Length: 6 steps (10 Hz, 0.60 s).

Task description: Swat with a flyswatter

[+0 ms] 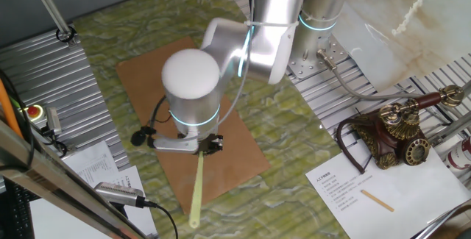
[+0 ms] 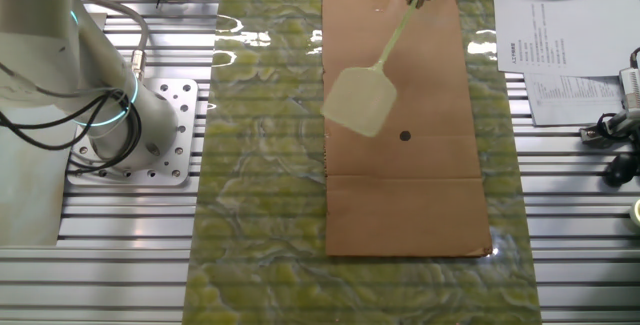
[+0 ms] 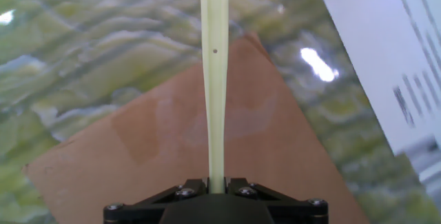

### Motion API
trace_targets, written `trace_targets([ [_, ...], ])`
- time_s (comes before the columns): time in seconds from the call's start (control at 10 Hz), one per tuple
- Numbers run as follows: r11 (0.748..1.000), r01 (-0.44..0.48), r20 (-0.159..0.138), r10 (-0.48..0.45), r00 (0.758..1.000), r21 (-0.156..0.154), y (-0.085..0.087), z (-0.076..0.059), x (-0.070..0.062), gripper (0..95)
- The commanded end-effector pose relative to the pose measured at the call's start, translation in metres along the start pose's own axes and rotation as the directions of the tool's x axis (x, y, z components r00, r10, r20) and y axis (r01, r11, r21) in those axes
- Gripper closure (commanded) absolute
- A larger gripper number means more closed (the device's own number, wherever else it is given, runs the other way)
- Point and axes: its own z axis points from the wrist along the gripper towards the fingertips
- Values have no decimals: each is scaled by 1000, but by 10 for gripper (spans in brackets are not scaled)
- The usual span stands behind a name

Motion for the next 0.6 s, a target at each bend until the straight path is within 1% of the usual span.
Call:
trace_targets([
  [0.1, 994, -104, -27, 106, 994, 40, -12, 1, 16, 950],
  [0.3, 984, -175, -5, 175, 985, 23, -15, 3, 27, 950],
  [0.4, 974, -228, 16, 228, 974, 6, -14, 5, 32, 950],
  [0.5, 954, -299, 32, 299, 954, -7, -13, 9, 37, 950],
  [0.6, 942, -336, 35, 336, 941, -7, -12, 14, 41, 950],
])
